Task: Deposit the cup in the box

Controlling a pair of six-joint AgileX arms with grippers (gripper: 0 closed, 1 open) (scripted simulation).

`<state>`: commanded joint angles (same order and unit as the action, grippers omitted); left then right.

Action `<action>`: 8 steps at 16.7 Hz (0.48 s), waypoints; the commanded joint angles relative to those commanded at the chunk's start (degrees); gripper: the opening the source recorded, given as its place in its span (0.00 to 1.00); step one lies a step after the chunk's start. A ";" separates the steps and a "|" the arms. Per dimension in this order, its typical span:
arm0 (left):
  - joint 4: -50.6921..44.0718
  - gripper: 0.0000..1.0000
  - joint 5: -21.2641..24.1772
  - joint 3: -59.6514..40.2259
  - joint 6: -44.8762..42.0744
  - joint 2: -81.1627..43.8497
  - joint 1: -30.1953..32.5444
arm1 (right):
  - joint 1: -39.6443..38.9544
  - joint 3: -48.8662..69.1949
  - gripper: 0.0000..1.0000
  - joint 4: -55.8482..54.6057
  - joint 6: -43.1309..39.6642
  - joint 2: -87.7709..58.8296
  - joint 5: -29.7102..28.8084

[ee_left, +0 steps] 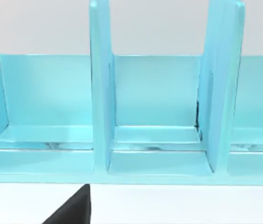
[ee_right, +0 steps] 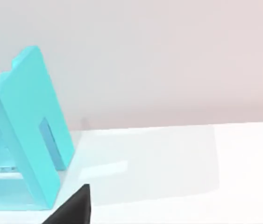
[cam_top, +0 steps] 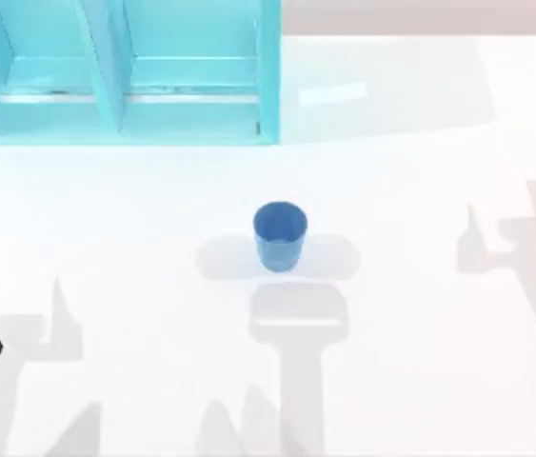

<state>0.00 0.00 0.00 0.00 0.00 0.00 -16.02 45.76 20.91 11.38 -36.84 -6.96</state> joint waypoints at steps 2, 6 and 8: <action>0.00 1.00 0.00 0.00 0.00 0.00 0.00 | -4.00 11.57 1.00 5.29 2.91 -9.35 -1.78; 0.00 1.00 0.00 0.00 0.00 0.00 0.00 | -11.70 34.22 1.00 16.37 8.93 -28.77 -4.73; 0.00 1.00 0.00 0.00 0.00 0.00 0.00 | -15.13 44.56 1.00 21.90 11.94 -38.38 -5.70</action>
<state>0.00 0.00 0.00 0.00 0.00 0.00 -31.15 90.32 42.81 23.32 -75.22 -12.66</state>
